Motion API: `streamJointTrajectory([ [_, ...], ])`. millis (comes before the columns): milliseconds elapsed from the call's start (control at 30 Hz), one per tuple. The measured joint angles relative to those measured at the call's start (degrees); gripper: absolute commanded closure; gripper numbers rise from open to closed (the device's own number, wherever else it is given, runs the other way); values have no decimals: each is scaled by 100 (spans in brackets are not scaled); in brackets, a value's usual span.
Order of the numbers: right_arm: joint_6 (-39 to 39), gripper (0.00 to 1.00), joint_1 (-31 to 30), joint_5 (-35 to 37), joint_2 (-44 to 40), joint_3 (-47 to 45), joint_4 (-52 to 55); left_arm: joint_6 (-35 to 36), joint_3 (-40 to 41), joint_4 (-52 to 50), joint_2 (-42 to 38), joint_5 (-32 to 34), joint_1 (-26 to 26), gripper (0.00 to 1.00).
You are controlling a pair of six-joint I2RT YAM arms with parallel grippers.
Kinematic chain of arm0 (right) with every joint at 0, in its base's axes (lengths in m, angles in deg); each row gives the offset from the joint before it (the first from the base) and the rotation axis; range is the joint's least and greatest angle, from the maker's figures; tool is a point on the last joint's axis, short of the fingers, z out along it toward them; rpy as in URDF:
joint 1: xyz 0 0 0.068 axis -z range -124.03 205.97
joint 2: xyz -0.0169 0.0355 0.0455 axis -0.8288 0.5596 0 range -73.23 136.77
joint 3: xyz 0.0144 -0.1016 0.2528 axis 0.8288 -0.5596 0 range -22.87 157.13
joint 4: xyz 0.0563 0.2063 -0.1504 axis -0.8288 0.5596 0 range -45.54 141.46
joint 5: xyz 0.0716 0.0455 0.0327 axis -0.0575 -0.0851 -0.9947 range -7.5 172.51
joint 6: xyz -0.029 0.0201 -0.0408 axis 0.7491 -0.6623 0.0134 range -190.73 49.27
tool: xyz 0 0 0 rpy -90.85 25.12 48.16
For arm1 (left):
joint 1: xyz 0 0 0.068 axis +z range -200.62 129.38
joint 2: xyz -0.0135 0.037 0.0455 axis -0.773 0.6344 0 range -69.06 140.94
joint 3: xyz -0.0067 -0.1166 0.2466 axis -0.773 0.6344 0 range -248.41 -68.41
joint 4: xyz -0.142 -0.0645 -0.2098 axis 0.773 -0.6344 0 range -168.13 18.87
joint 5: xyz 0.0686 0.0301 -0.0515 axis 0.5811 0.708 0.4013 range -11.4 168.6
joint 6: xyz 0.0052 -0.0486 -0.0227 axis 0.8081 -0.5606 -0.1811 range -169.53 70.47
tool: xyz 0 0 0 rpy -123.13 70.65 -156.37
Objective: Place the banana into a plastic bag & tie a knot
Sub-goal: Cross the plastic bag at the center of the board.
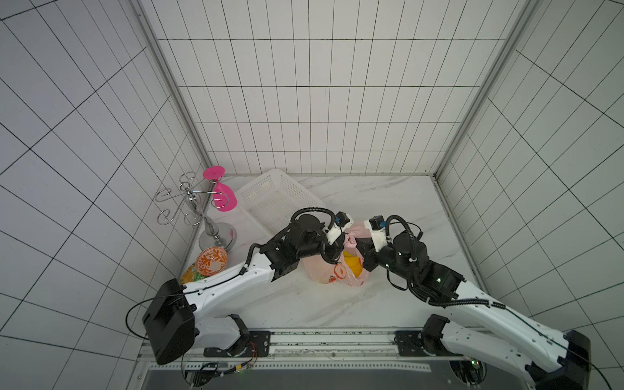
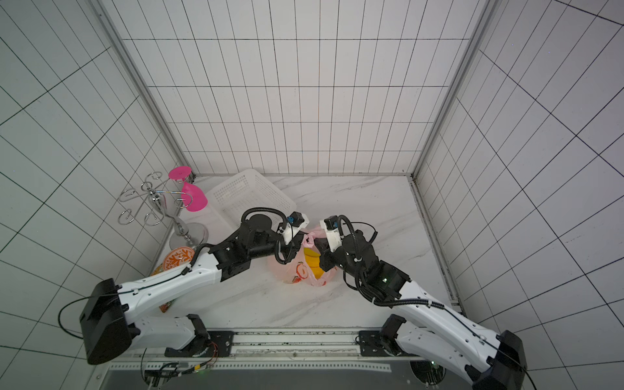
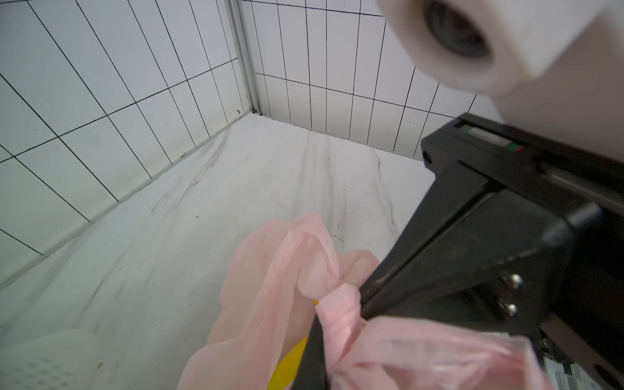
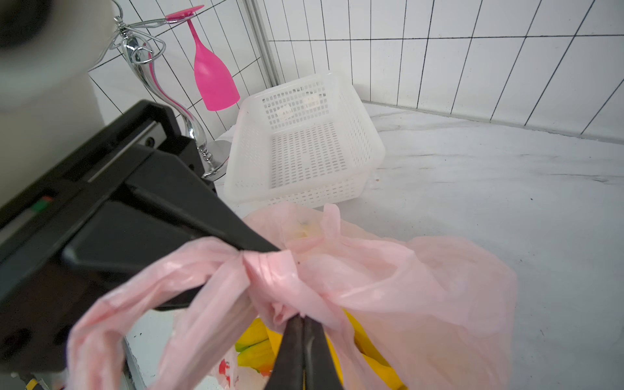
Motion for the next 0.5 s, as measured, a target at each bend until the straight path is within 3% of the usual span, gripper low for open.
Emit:
streamJointTrajectory([
  [333,0,100,284,356,-304,76,83,-22,0,-4,-35,-299,-122,91],
  [500,7,100,321,382,-304,122,142,-138,4,15,-35,-295,-109,95],
])
